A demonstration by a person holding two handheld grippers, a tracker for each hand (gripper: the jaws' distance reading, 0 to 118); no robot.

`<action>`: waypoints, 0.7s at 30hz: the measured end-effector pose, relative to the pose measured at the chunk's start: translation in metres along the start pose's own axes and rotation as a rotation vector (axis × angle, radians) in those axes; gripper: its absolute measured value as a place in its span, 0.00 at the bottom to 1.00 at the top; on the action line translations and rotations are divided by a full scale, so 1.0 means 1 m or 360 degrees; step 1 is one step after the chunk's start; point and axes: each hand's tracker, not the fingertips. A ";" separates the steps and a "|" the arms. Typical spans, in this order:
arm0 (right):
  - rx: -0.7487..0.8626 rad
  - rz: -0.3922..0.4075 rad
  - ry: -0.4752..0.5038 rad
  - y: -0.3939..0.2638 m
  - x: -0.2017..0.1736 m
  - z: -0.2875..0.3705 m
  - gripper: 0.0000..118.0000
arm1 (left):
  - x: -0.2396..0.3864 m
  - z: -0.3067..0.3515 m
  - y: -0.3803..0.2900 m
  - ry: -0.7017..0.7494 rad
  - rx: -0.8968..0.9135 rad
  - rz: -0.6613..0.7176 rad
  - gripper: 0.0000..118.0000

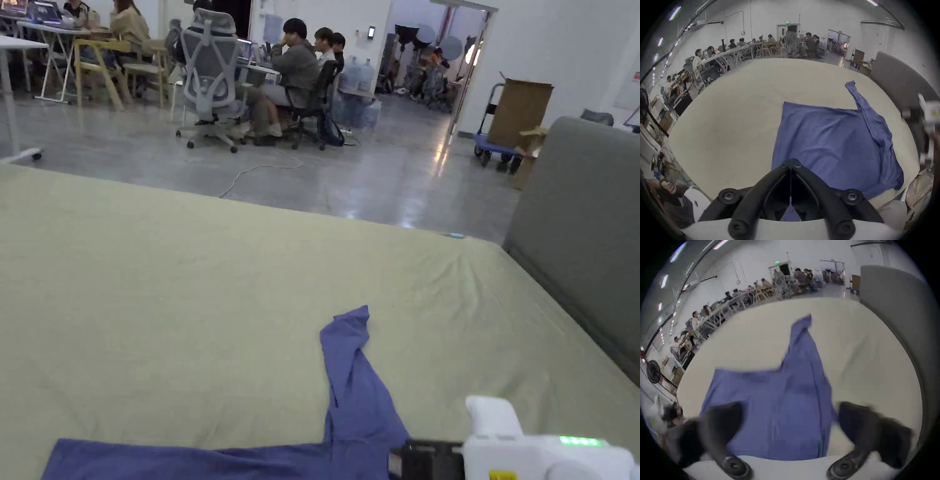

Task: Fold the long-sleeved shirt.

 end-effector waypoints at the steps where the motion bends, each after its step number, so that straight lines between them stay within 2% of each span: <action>1: 0.0074 0.0007 0.0009 0.040 0.002 -0.027 0.99 | 0.002 -0.005 0.004 -0.0005 0.0004 0.0005 0.00; 3: 0.0070 0.0011 -0.0031 0.115 0.002 -0.096 1.00 | 0.005 -0.014 0.009 -0.0001 -0.0004 0.0015 0.00; 5: -0.0032 -0.0065 -0.0098 0.183 0.011 -0.177 1.00 | 0.007 -0.028 0.003 -0.0008 0.0007 -0.0001 0.00; 7: -0.0140 -0.0175 -0.0262 0.221 0.024 -0.249 1.00 | 0.008 -0.040 -0.003 0.0009 -0.0035 -0.0033 0.00; 10: -0.0235 -0.0292 -0.0401 0.245 0.036 -0.328 1.00 | 0.002 -0.055 -0.011 -0.0046 -0.0138 0.0010 0.00; 12: -0.0263 -0.0314 -0.0410 0.235 0.037 -0.358 0.98 | 0.000 -0.062 -0.015 -0.0001 -0.0149 0.0006 0.00; 13: -0.0273 -0.0316 -0.0404 0.228 0.037 -0.373 0.94 | -0.002 -0.064 -0.015 0.0005 -0.0151 0.0004 0.00; 14: -0.0324 -0.0318 -0.0401 0.221 0.037 -0.384 0.84 | -0.003 -0.066 -0.015 0.0008 -0.0158 -0.0011 0.00; 15: -0.0394 -0.0312 -0.0401 0.207 0.040 -0.387 0.81 | -0.003 -0.068 -0.016 0.0011 -0.0158 -0.0015 0.00; 16: -0.0283 -0.0220 -0.0424 0.202 0.036 -0.378 0.79 | -0.002 -0.068 -0.018 0.0005 -0.0161 -0.0016 0.00; 17: -0.0210 -0.0235 -0.0427 0.206 0.029 -0.364 0.66 | -0.001 -0.069 -0.020 -0.0005 -0.0167 -0.0025 0.00; 19: -0.0294 -0.0194 -0.0498 0.211 0.028 -0.346 0.03 | 0.001 -0.071 -0.020 -0.0015 -0.0189 -0.0040 0.00; 21: -0.0208 -0.0159 -0.0392 0.212 0.019 -0.310 0.03 | 0.005 -0.067 -0.020 -0.0041 -0.0187 -0.0037 0.00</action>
